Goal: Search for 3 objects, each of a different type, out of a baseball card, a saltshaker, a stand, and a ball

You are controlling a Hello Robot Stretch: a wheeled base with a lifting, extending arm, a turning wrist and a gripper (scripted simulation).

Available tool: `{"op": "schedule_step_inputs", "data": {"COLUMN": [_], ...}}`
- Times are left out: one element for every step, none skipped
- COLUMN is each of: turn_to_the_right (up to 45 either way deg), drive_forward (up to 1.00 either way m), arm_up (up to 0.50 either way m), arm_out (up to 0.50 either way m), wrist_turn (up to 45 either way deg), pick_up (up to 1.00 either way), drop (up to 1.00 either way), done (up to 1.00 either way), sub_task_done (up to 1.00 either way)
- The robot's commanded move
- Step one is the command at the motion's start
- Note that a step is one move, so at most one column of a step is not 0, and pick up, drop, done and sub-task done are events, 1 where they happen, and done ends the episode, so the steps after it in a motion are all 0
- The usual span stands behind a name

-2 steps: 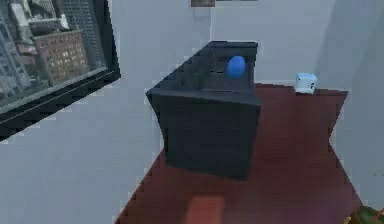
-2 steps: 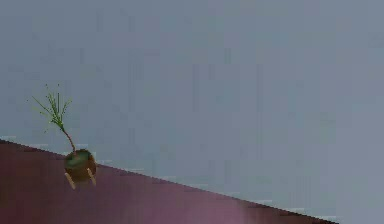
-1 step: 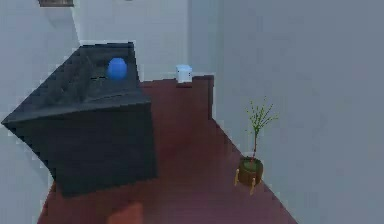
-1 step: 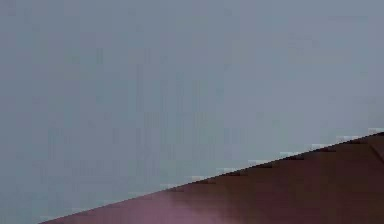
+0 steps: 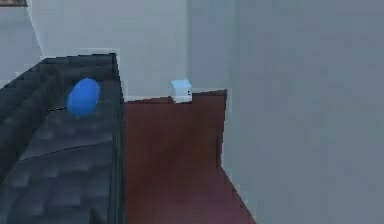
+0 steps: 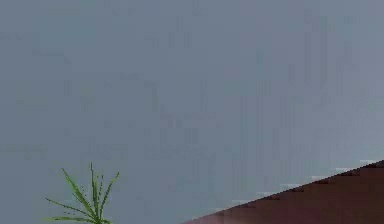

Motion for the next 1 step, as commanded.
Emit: {"op": "schedule_step_inputs", "data": {"turn_to_the_right": [0.0], "drive_forward": [1.0], "arm_up": [0.0], "arm_out": [0.0], "wrist_turn": [0.0], "pick_up": [0.0], "drop": [0.0], "done": [0.0], "sub_task_done": [0.0]}}
